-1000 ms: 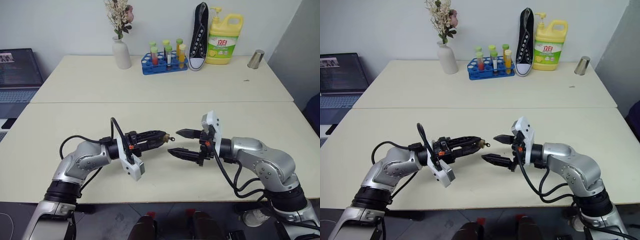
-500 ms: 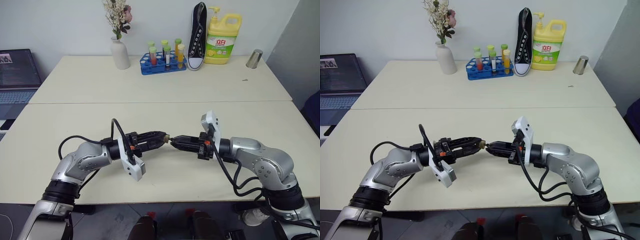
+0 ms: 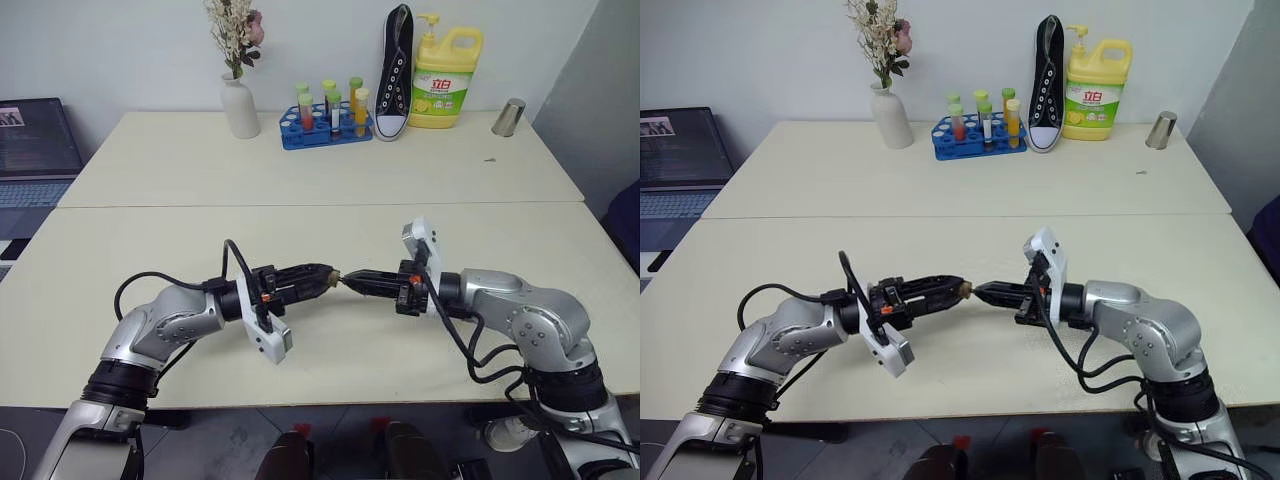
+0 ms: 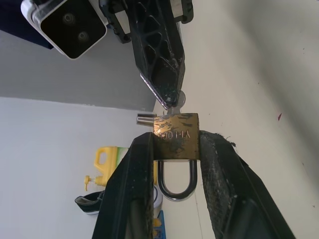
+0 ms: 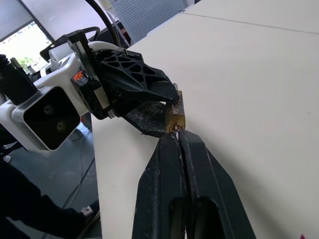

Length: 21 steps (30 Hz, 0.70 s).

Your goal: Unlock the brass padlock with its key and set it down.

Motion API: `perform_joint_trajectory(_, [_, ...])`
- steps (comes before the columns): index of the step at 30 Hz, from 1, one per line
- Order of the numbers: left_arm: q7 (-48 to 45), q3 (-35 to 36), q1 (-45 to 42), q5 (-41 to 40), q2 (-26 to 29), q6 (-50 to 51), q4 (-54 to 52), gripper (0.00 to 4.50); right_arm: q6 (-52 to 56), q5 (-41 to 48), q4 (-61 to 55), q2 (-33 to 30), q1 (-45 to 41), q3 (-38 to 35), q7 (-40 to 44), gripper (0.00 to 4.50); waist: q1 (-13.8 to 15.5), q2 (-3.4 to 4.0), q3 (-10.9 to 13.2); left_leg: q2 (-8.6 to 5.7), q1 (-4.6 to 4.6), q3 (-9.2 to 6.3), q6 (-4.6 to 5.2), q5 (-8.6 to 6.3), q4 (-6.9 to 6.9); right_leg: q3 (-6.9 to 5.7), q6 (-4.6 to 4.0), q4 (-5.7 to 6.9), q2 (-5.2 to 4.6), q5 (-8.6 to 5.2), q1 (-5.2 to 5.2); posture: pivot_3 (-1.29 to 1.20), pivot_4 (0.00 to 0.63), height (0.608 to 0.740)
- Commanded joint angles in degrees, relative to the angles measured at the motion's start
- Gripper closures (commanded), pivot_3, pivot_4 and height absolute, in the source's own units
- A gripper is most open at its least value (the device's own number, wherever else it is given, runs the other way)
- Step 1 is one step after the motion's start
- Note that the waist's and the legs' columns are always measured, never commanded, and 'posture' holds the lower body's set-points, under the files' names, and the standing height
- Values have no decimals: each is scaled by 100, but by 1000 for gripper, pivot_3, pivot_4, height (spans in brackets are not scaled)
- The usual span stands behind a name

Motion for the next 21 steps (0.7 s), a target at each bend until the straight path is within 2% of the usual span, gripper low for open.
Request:
perform_joint_trajectory(1, [166, 17, 2, 70, 43, 64, -141, 3571, 440, 495, -40, 43, -216, -172, 3, 4500, 2, 0, 0, 0, 0, 0, 0, 0, 0, 0, 0, 0, 0, 0, 0, 0, 150, 740])
perform_joint_trajectory(6, [278, -1, -2, 162, 58, 27, -146, 3571, 1155, 905, 197, 195, -405, -444, -301, 4500, 1, 0, 0, 0, 0, 0, 0, 0, -1, 1, 0, 0, -1, 0, 0, 0, 150, 740])
perform_joint_trajectory(8, [369, 16, 15, 252, 57, -23, -147, 3571, 1959, 1397, 723, 421, -670, -898, -634, 4500, -9, 1, 0, 0, 0, 1, 0, 0, -2, 1, -1, 0, 0, 0, 0, 0, 150, 740])
perform_joint_trajectory(12, [569, 33, 40, 408, 83, -86, -137, 3571, 2972, 1783, 1296, 737, -1020, -1464, -1083, 4500, 1, 1, 0, 1, 0, 1, 0, 0, -4, 3, -1, 5, 0, 1, -3, 0, 150, 740])
perform_joint_trajectory(21, [972, 30, 67, 698, 157, -150, -139, 3571, 3184, 2798, 2203, 845, -1299, -1722, -2155, 4500, -3, 4, 1, 0, -2, 4, 1, 0, -6, 6, -1, 4, -3, 1, -6, 0, 150, 740])
